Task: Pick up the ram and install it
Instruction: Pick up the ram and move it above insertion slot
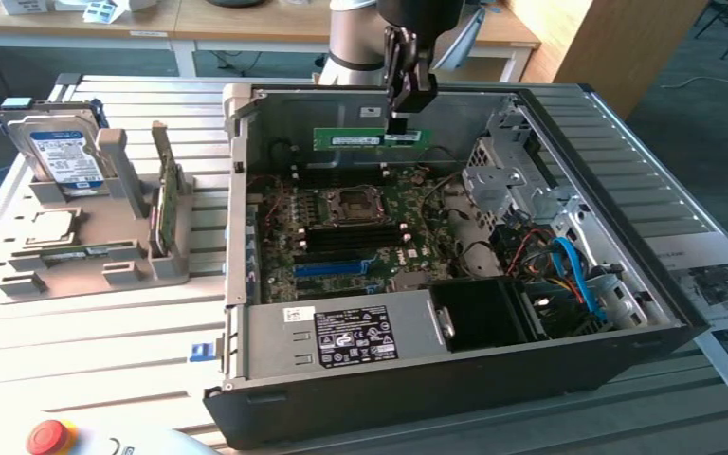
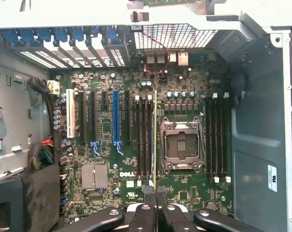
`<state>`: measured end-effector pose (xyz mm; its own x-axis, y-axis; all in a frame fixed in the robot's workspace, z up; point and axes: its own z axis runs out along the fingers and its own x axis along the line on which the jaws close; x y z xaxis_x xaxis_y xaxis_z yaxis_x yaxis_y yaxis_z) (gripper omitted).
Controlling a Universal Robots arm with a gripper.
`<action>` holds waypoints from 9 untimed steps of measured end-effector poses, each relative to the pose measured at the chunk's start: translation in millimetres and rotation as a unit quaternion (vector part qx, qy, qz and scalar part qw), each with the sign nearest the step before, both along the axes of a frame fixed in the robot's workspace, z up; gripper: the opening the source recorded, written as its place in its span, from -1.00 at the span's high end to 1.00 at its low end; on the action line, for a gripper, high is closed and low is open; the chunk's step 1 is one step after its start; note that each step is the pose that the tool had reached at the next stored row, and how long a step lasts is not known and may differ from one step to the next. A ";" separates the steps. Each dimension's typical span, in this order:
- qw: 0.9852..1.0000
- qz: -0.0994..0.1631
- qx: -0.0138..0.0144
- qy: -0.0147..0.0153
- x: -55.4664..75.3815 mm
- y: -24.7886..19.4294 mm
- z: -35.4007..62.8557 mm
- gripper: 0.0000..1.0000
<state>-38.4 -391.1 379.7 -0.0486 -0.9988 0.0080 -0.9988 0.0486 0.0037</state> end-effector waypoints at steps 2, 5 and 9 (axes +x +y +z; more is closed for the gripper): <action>1.000 0.000 0.000 0.000 0.0 0.0 0.0 0.76; 1.000 0.000 0.000 0.000 0.0 0.0 -0.8 0.76; 1.000 0.000 0.000 0.000 0.0 0.0 -3.7 0.76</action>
